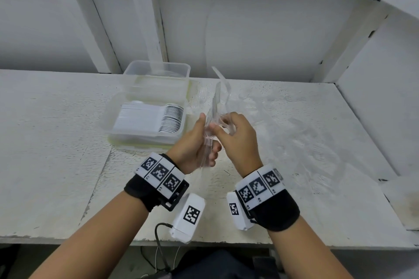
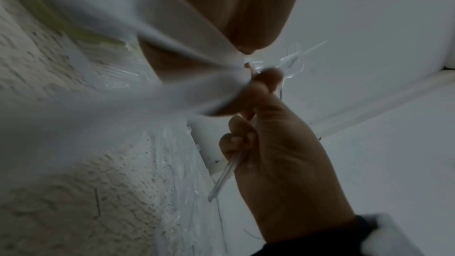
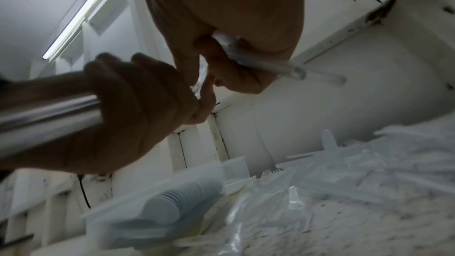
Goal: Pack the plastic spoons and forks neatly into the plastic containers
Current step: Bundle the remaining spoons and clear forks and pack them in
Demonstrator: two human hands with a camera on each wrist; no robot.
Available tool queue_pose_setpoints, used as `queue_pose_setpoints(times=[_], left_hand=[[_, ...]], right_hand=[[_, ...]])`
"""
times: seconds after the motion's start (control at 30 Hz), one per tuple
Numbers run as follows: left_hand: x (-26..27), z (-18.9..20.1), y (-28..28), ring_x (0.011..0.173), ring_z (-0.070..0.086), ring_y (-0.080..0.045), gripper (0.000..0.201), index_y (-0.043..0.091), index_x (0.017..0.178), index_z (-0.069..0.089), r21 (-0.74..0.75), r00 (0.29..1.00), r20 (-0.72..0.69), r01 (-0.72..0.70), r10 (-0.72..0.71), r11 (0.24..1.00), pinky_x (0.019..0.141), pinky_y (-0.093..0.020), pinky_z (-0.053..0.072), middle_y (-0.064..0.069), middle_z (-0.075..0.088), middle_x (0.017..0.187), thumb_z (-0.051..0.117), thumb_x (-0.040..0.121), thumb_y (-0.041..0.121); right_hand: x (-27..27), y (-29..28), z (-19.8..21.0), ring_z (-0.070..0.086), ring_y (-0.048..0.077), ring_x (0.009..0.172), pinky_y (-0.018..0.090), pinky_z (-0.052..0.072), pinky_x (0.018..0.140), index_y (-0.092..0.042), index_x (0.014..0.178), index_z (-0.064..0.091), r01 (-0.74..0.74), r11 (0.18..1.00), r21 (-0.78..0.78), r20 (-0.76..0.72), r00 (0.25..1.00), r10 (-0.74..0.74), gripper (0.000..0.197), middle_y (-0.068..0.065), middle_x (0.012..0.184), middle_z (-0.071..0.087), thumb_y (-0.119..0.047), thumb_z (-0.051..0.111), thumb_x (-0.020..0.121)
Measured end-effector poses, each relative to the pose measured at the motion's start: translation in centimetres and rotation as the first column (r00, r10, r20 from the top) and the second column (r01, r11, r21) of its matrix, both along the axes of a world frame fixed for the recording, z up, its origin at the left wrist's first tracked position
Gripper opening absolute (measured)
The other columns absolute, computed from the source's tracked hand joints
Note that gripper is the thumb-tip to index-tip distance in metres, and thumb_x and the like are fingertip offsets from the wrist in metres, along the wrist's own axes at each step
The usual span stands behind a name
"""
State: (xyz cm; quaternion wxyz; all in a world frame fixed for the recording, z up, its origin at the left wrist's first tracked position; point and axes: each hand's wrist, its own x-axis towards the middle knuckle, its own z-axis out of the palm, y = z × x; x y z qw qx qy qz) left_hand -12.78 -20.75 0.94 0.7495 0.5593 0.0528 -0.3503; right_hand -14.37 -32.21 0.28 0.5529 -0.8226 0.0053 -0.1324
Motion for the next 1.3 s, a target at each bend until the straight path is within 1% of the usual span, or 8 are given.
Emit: queue_pose_setpoints(times=[0.2, 0.37, 0.47, 0.67, 0.83, 1.0, 1.13, 1.3], left_hand=[[0.1, -0.2, 0.3, 0.031, 0.018, -0.005, 0.054, 0.018, 0.075, 0.040, 0.054, 1.000, -0.005, 0.014, -0.014, 0.998, 0.035, -0.013, 0.014, 0.005, 0.024, 0.044, 0.025, 0.087, 0.068], [0.5, -0.5, 0.3, 0.040, 0.031, -0.007, 0.044, 0.015, 0.093, 0.047, -0.018, 0.999, -0.010, -0.048, 0.048, 0.999, 0.039, -0.017, 0.028, 0.005, 0.034, 0.051, 0.033, 0.093, 0.057], [0.8, -0.7, 0.5, 0.046, 0.039, -0.008, 0.032, 0.015, 0.093, 0.044, -0.095, 0.990, -0.021, -0.144, 0.143, 0.985, 0.044, -0.018, 0.033, 0.004, 0.041, 0.055, 0.034, 0.097, 0.046], [0.6, -0.7, -0.1, 0.056, 0.047, -0.012, 0.024, 0.015, 0.087, 0.042, -0.092, 0.972, 0.031, -0.231, 0.235, 0.969, 0.051, -0.022, 0.038, -0.001, 0.049, 0.068, 0.036, 0.100, 0.034], [0.4, -1.2, -0.4, 0.083, 0.059, -0.022, 0.038, 0.010, 0.091, 0.047, -0.139, 0.973, 0.040, -0.221, 0.228, 0.965, 0.075, -0.035, 0.043, -0.010, 0.057, 0.094, 0.036, 0.097, 0.046], [0.1, -0.9, -0.3, 0.066, 0.060, -0.009, 0.032, 0.016, 0.084, 0.050, -0.154, 0.963, 0.110, -0.230, 0.248, 0.961, 0.059, -0.023, 0.042, 0.000, 0.057, 0.078, 0.039, 0.096, 0.044], [0.0, -0.9, -0.2, 0.064, 0.054, -0.009, 0.030, 0.018, 0.075, 0.050, -0.180, 0.951, 0.138, -0.251, 0.277, 0.951, 0.052, -0.020, 0.045, 0.002, 0.056, 0.069, 0.040, 0.097, 0.037], [0.2, -1.2, -0.2, 0.061, 0.059, -0.010, 0.030, 0.014, 0.077, 0.048, -0.155, 0.944, 0.137, -0.279, 0.300, 0.948, 0.051, -0.020, 0.046, -0.002, 0.056, 0.073, 0.042, 0.097, 0.035]], right_hand=[[0.2, -0.2, 0.1, 0.053, 0.010, 0.083, 0.023, 0.044, 0.073, -0.022, 0.094, 0.041, -0.020, 0.996, -0.089, -0.056, 0.998, 0.015, 0.036, -0.009, 0.088, 0.051, -0.033, 0.072, 0.079], [-0.2, -1.1, 0.4, 0.047, 0.005, 0.068, 0.010, 0.038, 0.059, -0.020, 0.111, 0.032, -0.029, 0.997, 0.069, -0.156, 0.987, 0.040, 0.025, -0.011, 0.081, 0.042, -0.029, 0.049, 0.095], [-0.6, -1.4, -0.1, 0.043, 0.002, 0.063, 0.020, 0.035, 0.059, -0.023, 0.111, 0.032, -0.059, 0.991, 0.118, -0.202, 0.976, 0.082, 0.019, -0.011, 0.082, 0.044, -0.030, 0.042, 0.098], [-0.8, -1.1, -0.6, 0.045, 0.006, 0.060, 0.023, 0.037, 0.058, -0.027, 0.107, 0.046, -0.089, 0.986, 0.141, -0.224, 0.967, 0.120, 0.012, -0.011, 0.080, 0.051, -0.021, 0.044, 0.096], [-1.3, -0.1, -0.9, 0.058, 0.005, 0.083, 0.016, 0.047, 0.070, -0.016, 0.111, 0.060, -0.037, 0.999, 0.012, -0.093, 0.995, 0.038, 0.018, -0.010, 0.098, 0.062, -0.017, 0.051, 0.095], [-1.5, 0.5, -1.5, 0.058, 0.009, 0.092, 0.007, 0.042, 0.074, -0.014, 0.115, 0.064, -0.024, 0.996, -0.084, 0.000, 1.000, 0.024, 0.024, 0.001, 0.104, 0.063, -0.015, 0.053, 0.094], [-1.4, 0.6, -1.6, 0.054, 0.011, 0.088, 0.000, 0.040, 0.070, -0.015, 0.121, 0.062, -0.039, 0.998, -0.056, -0.033, 0.999, 0.037, 0.029, 0.003, 0.103, 0.050, -0.017, 0.054, 0.093], [-1.4, 0.3, -1.3, 0.059, 0.014, 0.088, 0.021, 0.049, 0.076, -0.015, 0.116, 0.064, -0.084, 0.996, -0.039, -0.060, 0.995, 0.082, 0.025, 0.002, 0.102, 0.058, -0.020, 0.052, 0.095]])
